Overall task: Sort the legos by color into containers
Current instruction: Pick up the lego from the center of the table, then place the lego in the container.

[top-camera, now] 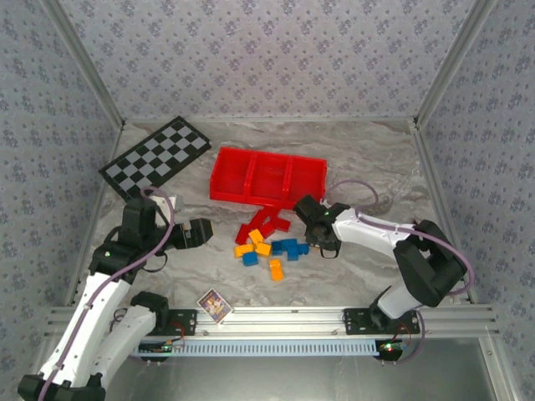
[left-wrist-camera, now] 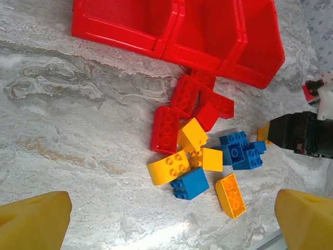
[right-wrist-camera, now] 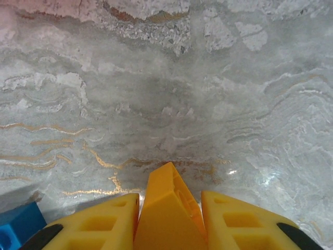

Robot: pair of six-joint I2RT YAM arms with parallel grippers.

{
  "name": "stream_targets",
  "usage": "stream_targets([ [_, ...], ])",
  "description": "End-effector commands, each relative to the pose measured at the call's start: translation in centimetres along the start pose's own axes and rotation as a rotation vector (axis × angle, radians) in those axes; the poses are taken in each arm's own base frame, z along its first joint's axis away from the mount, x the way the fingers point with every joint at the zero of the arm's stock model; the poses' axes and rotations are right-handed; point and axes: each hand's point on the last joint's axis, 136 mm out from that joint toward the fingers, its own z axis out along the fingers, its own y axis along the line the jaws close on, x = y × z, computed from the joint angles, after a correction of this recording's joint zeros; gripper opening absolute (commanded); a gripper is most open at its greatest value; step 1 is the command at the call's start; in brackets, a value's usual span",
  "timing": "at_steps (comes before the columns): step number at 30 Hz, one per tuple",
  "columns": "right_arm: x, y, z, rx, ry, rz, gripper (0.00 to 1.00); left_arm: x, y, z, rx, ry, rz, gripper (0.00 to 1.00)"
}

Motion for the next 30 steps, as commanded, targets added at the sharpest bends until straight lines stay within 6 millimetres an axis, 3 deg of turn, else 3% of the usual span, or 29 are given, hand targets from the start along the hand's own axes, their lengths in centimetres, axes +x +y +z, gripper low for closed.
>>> stream_targets([
  [1,-0.8,-0.9,-1.3,0.018,-0.047,-0.02,0.28,-0.1,-0.1,0.0,-0.001,-0.006,-0.004,1.0],
  [11,-5.9,1.3,-8.6,-0.119,-0.24,-0.044,0.26,-0.2,-0.1,-0.3,-0.005,-0.02,0.01,1.0],
  [16,-10.1,3.1,-10.2,-0.185,-0.291,-0.052,0.26,-0.1,-0.2,-0.5,0.0,-0.027,0.019,1.0],
  [20,-14.3,4.5,-10.4,-0.208,-0.307,-0.05,0.24,-0.1,-0.4,-0.6,0.003,-0.035,0.027,1.0],
  [24,-17.7,5.6,-8.8,-0.221,-0.289,-0.069,0.24,-0.2,-0.3,-0.7,-0.002,-0.046,0.03,1.0],
  [30,-20.6,7.9,-5.9,-0.24,-0.227,-0.087,0.25,-0.1,-0.2,-0.7,-0.006,-0.045,0.029,1.0],
])
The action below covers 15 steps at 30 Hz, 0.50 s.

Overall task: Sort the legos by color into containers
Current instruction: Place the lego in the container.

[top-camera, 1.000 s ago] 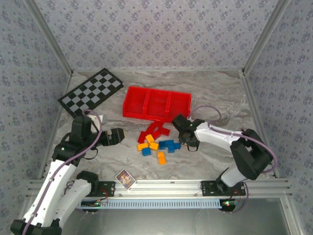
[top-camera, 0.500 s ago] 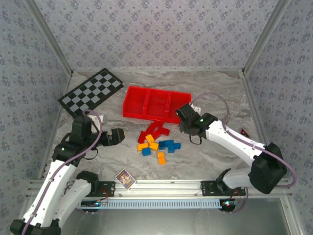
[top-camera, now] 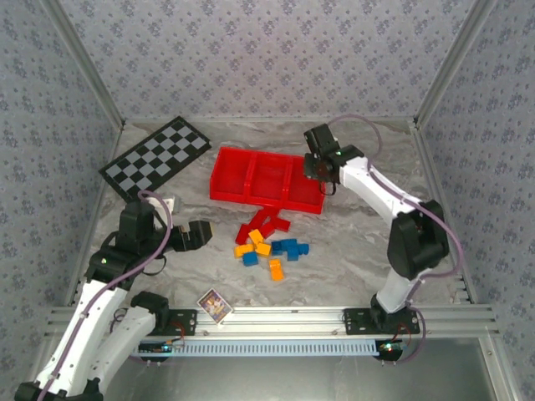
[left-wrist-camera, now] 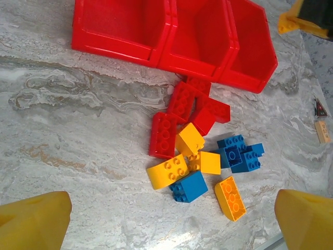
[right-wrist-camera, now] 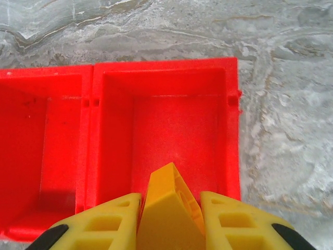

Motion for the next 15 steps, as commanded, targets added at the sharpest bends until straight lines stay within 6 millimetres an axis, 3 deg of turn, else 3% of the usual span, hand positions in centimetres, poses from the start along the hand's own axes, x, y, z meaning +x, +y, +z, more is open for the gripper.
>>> stream_targets([
  [1,-0.5,1.5,1.8,-0.046,0.056,-0.042,0.25,0.0,0.2,0.1,-0.009,-0.008,-0.003,1.0],
  [5,-0.1,2.3,4.7,-0.05,0.12,-0.035,0.25,0.0,0.3,0.3,-0.019,0.001,-0.005,1.0],
  [9,0.6,2.4,6.3,-0.043,0.158,-0.011,0.26,0.1,0.3,0.5,-0.016,0.014,-0.007,1.0],
  [15,1.2,1.8,6.8,-0.025,0.172,0.002,0.43,0.1,0.4,0.7,-0.021,0.023,-0.007,1.0],
])
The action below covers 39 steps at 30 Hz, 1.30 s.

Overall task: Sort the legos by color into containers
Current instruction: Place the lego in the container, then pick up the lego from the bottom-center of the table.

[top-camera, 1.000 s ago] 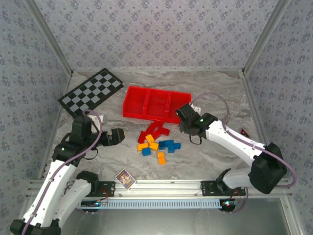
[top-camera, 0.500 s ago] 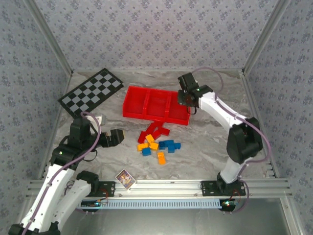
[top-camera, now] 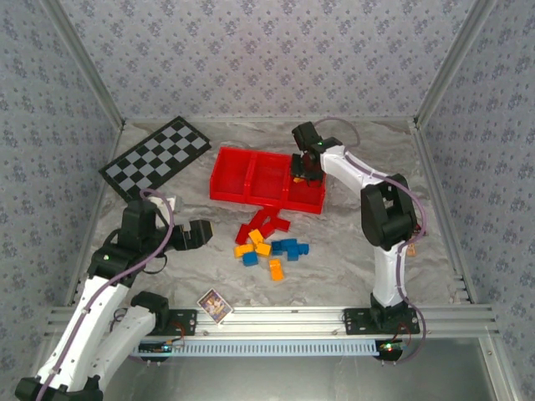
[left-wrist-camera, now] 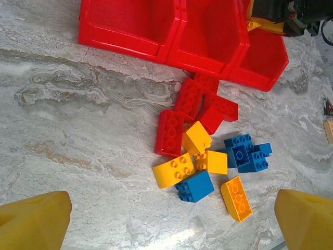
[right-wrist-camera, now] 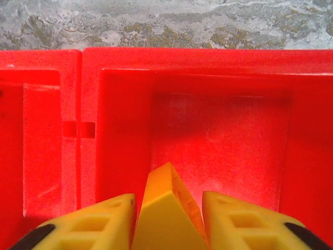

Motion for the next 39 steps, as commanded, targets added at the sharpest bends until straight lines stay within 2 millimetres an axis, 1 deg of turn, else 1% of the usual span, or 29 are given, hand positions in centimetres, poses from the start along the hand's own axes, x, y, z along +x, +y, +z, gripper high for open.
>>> stream_targets([
  [1,-0.2,-0.2,-0.8,0.004,0.001,0.01,0.47,0.0,-0.1,0.1,0.003,0.003,0.001,1.0],
  [3,-0.5,-0.7,-1.4,0.03,-0.015,0.018,0.59,0.0,-0.1,0.1,0.002,0.004,0.001,1.0],
  [5,-0.4,-0.9,-2.0,0.047,-0.016,0.018,0.65,-0.1,-0.1,0.1,0.003,-0.002,0.004,1.0],
  [8,-0.4,-0.8,-3.5,0.053,-0.022,0.01,0.67,-0.2,0.0,0.0,-0.001,-0.014,0.008,1.0],
  [13,0.1,0.0,-7.2,0.019,-0.06,-0.008,0.71,-0.3,0.1,-0.3,-0.01,-0.032,0.01,1.0],
  [17,1.7,0.3,-10.5,-0.039,-0.093,-0.012,0.74,-0.3,0.2,-0.3,-0.015,-0.034,0.008,1.0],
  [20,3.8,-0.2,-12.5,-0.062,-0.102,0.029,0.75,-0.3,0.2,-0.3,-0.014,-0.034,0.008,1.0],
  [24,7.8,-1.3,-13.6,-0.085,-0.095,0.096,0.75,-0.3,0.2,-0.3,-0.013,-0.034,0.008,1.0],
  [25,8.6,-1.3,-13.9,-0.097,-0.101,0.101,0.76,-0.3,0.2,-0.3,-0.013,-0.033,0.008,1.0],
  [26,10.4,-1.8,-13.3,-0.084,-0.082,0.092,0.76,-0.3,0.1,-0.3,-0.011,-0.033,0.009,1.0],
  [27,11.6,-1.9,-13.2,-0.09,-0.077,0.076,0.75,-0.3,0.2,-0.3,-0.012,-0.032,0.008,1.0],
  [32,16.6,-3.2,-13.1,-0.056,-0.009,0.029,0.76,-0.3,0.0,-0.3,-0.004,-0.035,0.009,1.0],
  [35,18.8,-3.4,-13.1,-0.045,0.025,0.016,0.75,-0.3,0.0,-0.3,-0.004,-0.036,0.01,1.0],
  [39,21.1,-2.8,-12.8,-0.045,0.074,-0.01,0.76,-0.2,0.1,-0.2,-0.007,-0.031,0.01,1.0],
])
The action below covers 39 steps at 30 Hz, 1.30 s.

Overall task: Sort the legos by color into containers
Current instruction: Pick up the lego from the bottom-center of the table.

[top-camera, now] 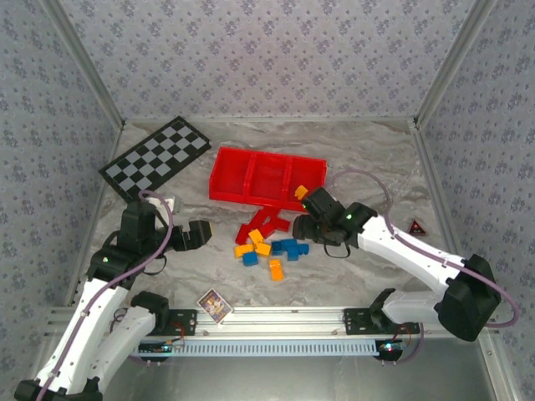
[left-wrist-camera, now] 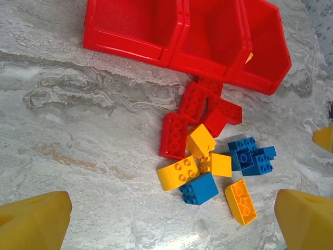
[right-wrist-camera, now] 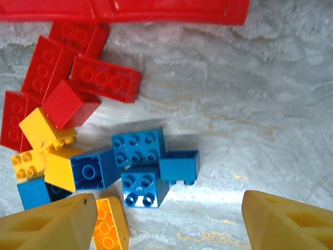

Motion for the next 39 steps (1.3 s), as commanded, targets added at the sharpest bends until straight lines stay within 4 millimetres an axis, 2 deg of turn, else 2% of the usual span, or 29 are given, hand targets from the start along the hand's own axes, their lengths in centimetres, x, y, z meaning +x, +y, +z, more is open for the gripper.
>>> stream_targets([
  [1,1.8,-0.3,0.3,0.038,0.032,0.016,0.76,-0.1,-0.2,0.0,0.008,-0.01,0.002,1.0],
  [5,3.4,0.6,1.3,0.049,0.078,-0.018,0.74,-0.1,-0.2,0.0,0.008,-0.011,0.001,1.0],
  [10,4.4,0.6,2.7,0.085,0.107,-0.044,0.7,-0.1,-0.1,0.0,0.006,-0.01,0.0,1.0],
  [15,4.8,1.4,3.8,0.063,0.12,-0.056,0.62,-0.1,-0.1,0.0,0.005,-0.008,-0.002,1.0],
  [25,5.7,2.1,6.7,0.076,0.164,-0.072,0.59,-0.1,-0.1,0.0,0.003,-0.006,-0.002,1.0],
  [29,5.8,2.0,7.2,0.102,0.18,-0.08,0.56,-0.1,-0.1,0.0,0.003,-0.007,-0.003,1.0],
  [39,5.7,2.0,7.8,0.133,0.188,-0.095,0.43,-0.1,-0.1,0.1,0.003,-0.005,-0.002,1.0],
])
